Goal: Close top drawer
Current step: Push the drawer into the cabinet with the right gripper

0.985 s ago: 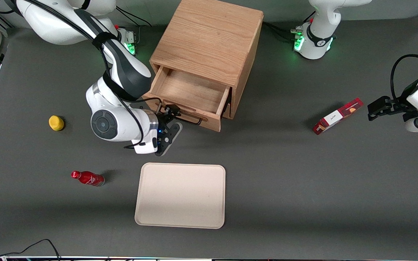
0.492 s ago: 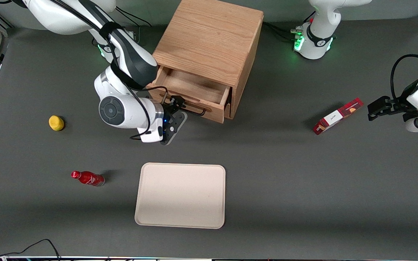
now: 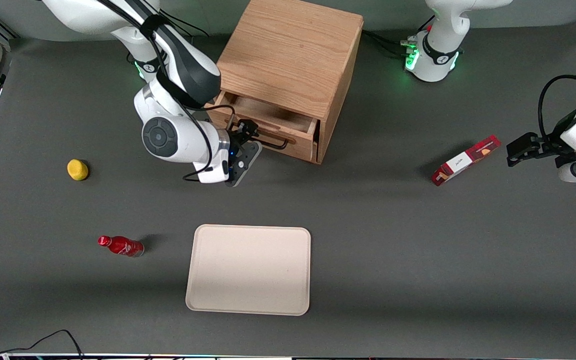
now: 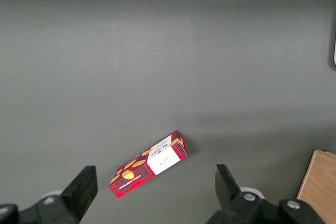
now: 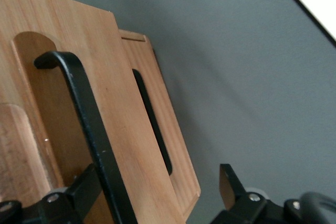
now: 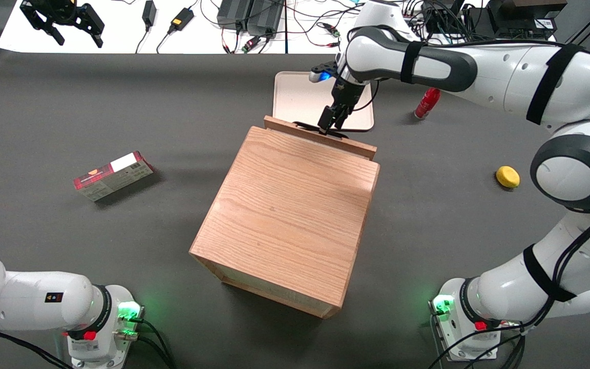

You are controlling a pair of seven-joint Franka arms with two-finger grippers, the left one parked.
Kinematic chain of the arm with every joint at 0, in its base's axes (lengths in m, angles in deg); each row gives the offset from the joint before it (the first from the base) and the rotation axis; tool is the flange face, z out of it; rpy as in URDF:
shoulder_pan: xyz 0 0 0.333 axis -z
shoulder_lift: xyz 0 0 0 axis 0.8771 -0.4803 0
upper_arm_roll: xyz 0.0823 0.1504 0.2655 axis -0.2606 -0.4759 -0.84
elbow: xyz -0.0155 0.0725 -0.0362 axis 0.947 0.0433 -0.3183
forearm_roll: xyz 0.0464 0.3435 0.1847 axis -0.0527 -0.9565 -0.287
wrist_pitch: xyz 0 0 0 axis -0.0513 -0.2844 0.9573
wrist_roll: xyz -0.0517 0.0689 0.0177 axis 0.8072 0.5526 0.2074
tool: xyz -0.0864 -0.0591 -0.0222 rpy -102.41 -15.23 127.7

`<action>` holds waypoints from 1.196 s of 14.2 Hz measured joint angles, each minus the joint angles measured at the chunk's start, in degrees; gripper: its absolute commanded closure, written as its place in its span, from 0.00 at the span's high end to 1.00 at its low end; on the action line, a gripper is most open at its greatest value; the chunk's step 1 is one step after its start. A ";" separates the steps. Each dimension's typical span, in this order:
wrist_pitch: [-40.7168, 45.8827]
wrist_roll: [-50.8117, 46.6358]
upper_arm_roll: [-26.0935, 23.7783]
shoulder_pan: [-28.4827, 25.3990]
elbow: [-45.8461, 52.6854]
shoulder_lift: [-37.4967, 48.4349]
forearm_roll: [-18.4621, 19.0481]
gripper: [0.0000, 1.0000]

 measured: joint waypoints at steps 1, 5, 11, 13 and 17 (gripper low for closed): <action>-0.06 -0.07 -0.16 0.00 -0.52 0.47 -0.32 1.00; -3.29 -0.16 -0.75 0.01 -3.93 2.21 -1.83 1.00; -4.55 -2.73 -2.07 0.02 -6.37 3.53 -2.33 1.00; -4.69 -3.40 -2.57 0.02 -6.91 4.11 -2.33 1.00; -5.28 -3.66 -2.58 0.06 -7.64 4.97 -2.33 1.00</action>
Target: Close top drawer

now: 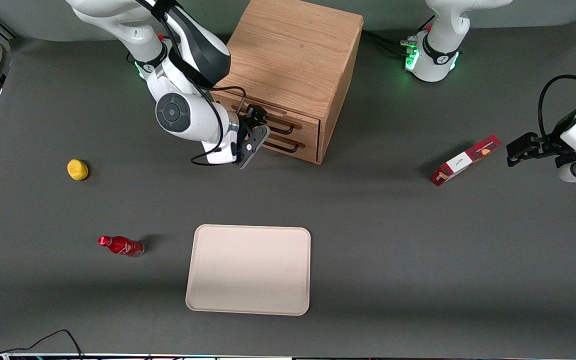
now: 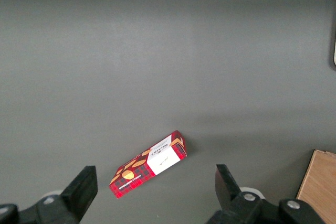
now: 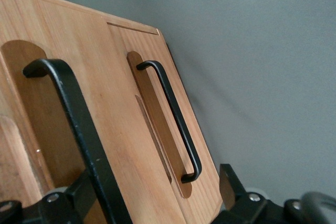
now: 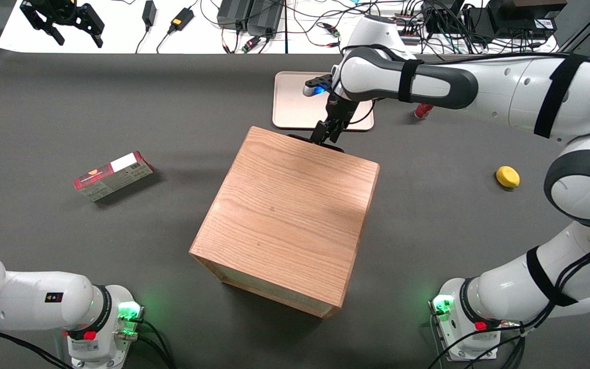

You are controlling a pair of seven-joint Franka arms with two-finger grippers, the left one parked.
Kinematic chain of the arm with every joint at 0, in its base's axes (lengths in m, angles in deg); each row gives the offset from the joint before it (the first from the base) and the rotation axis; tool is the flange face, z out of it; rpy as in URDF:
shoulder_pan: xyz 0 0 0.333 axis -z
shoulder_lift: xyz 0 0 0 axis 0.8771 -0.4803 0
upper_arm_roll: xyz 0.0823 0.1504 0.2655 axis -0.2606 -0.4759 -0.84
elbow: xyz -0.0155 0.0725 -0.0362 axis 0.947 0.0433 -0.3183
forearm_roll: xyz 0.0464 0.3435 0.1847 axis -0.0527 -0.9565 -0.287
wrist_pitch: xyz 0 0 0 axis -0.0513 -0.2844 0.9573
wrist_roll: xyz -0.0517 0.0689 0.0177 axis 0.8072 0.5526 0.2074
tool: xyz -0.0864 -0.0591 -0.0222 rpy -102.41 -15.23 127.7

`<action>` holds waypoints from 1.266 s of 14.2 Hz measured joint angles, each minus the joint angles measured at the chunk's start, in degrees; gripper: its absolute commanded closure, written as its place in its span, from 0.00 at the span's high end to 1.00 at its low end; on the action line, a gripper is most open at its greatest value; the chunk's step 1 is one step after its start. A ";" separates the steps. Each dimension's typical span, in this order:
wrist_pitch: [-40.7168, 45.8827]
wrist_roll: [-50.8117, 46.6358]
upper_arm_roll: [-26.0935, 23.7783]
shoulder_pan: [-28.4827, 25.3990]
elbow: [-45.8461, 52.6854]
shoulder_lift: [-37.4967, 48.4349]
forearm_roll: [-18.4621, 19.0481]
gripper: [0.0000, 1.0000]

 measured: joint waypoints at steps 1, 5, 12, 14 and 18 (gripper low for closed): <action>-0.02 -0.18 -0.08 0.03 -0.11 0.22 0.00 1.00; -0.50 -1.31 -0.43 0.08 -0.77 0.83 0.01 1.00; 8.10 -1.52 -0.90 1.34 4.07 2.40 -0.42 1.00; 11.67 -1.74 -0.84 1.70 7.46 3.95 -0.49 1.00; 16.05 -2.25 4.36 2.44 11.20 11.04 0.52 1.00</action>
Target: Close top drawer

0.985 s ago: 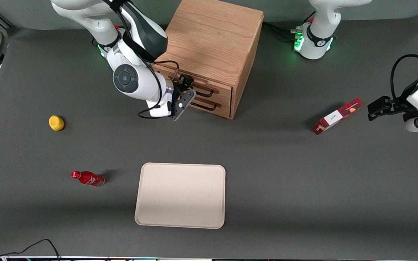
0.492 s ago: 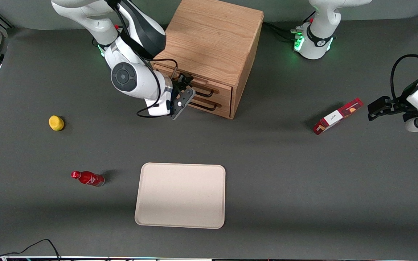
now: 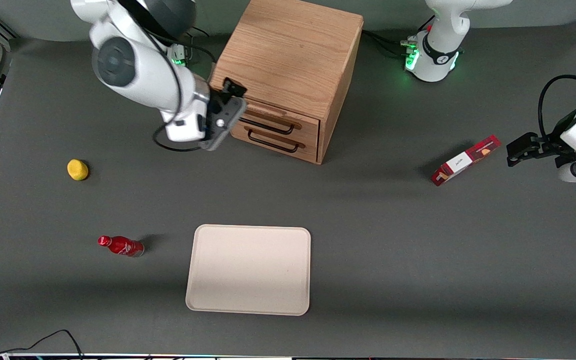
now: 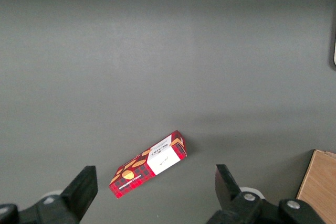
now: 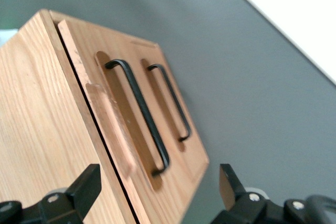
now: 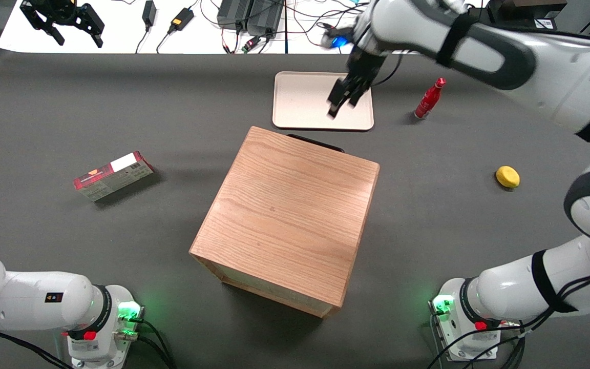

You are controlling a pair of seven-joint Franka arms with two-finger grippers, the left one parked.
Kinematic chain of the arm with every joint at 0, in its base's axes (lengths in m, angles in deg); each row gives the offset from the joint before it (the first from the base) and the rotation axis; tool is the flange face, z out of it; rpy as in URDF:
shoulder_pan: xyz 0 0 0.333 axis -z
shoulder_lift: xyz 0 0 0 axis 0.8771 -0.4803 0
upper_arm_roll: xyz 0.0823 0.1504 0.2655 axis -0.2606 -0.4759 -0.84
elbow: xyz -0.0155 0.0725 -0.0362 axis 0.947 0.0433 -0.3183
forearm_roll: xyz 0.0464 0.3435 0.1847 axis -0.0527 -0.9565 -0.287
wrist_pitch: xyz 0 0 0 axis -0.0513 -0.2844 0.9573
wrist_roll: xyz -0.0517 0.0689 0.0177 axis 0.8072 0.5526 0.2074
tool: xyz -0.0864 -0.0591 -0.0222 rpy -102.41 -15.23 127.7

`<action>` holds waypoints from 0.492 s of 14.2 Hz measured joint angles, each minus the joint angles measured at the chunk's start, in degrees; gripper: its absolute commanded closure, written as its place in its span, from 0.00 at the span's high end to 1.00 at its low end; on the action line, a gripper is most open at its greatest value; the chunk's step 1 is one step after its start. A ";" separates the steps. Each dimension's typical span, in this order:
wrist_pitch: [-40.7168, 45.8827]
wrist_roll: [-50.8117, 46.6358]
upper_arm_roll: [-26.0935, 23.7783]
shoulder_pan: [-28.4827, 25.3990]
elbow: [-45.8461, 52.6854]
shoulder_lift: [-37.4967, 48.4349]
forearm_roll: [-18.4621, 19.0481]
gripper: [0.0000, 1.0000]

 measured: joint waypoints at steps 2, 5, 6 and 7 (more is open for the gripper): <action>2.80 -3.99 1.65 0.47 0.54 5.18 4.26 1.00; 11.04 -12.12 5.98 0.47 0.42 12.91 7.57 1.00; 12.15 -15.05 8.81 0.51 0.19 14.62 8.91 1.00; 12.59 -17.35 12.40 0.56 -0.07 15.60 10.25 1.00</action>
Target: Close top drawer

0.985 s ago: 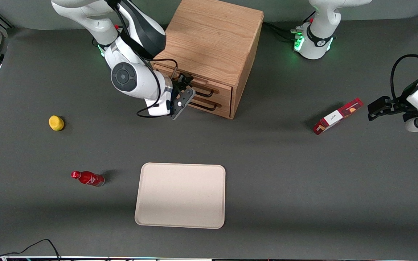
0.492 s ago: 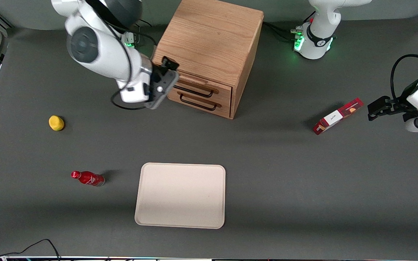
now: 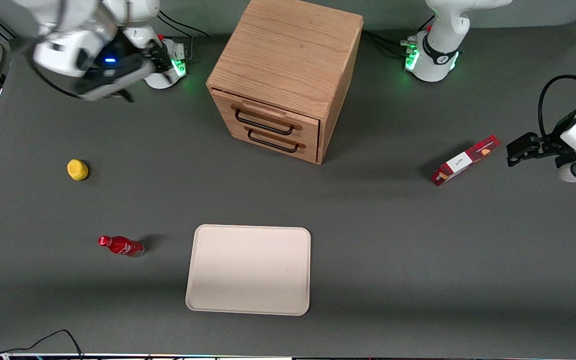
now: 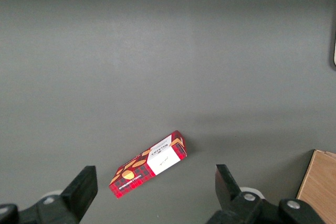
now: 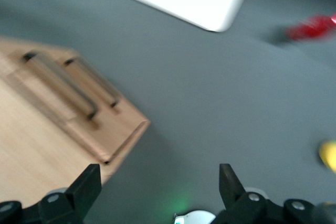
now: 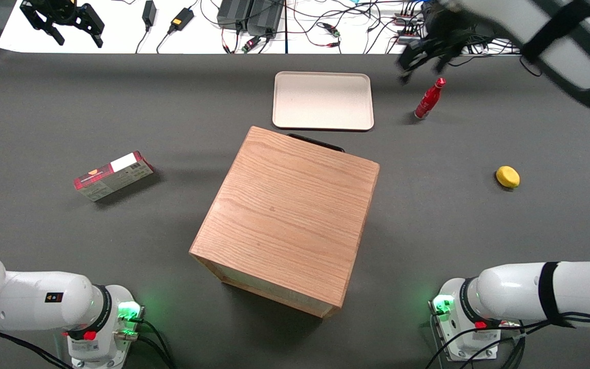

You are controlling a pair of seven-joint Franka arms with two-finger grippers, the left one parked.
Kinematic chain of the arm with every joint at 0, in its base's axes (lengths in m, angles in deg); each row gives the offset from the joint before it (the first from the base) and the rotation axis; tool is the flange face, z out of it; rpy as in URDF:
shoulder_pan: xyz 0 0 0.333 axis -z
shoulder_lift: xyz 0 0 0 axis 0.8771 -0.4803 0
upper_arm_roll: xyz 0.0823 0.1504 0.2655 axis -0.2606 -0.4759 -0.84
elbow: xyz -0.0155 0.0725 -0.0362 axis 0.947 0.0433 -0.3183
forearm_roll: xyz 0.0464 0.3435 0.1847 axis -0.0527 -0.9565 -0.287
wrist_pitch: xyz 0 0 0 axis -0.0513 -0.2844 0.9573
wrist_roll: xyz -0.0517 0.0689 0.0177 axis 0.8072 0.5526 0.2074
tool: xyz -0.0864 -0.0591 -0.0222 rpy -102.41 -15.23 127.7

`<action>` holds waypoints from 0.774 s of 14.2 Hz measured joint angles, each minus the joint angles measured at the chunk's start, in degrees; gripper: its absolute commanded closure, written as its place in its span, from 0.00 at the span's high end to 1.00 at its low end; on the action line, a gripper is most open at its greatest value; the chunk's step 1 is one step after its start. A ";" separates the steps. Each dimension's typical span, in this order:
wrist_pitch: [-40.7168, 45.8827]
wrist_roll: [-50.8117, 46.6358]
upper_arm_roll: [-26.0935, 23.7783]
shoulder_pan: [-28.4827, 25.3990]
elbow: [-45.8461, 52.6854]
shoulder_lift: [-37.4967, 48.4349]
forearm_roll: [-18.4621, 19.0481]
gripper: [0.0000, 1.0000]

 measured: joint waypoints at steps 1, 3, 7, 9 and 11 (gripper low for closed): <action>0.13 -1.00 3.52 0.17 -0.14 0.34 1.72 1.00; -0.57 -2.02 8.79 0.92 -0.76 0.06 5.24 1.00; -5.43 -2.82 16.47 1.15 -4.63 -1.59 5.52 1.00; -7.79 -3.03 17.56 1.14 -7.90 -2.03 5.53 1.00; -8.63 -3.19 17.47 0.97 -8.72 -2.30 6.09 1.00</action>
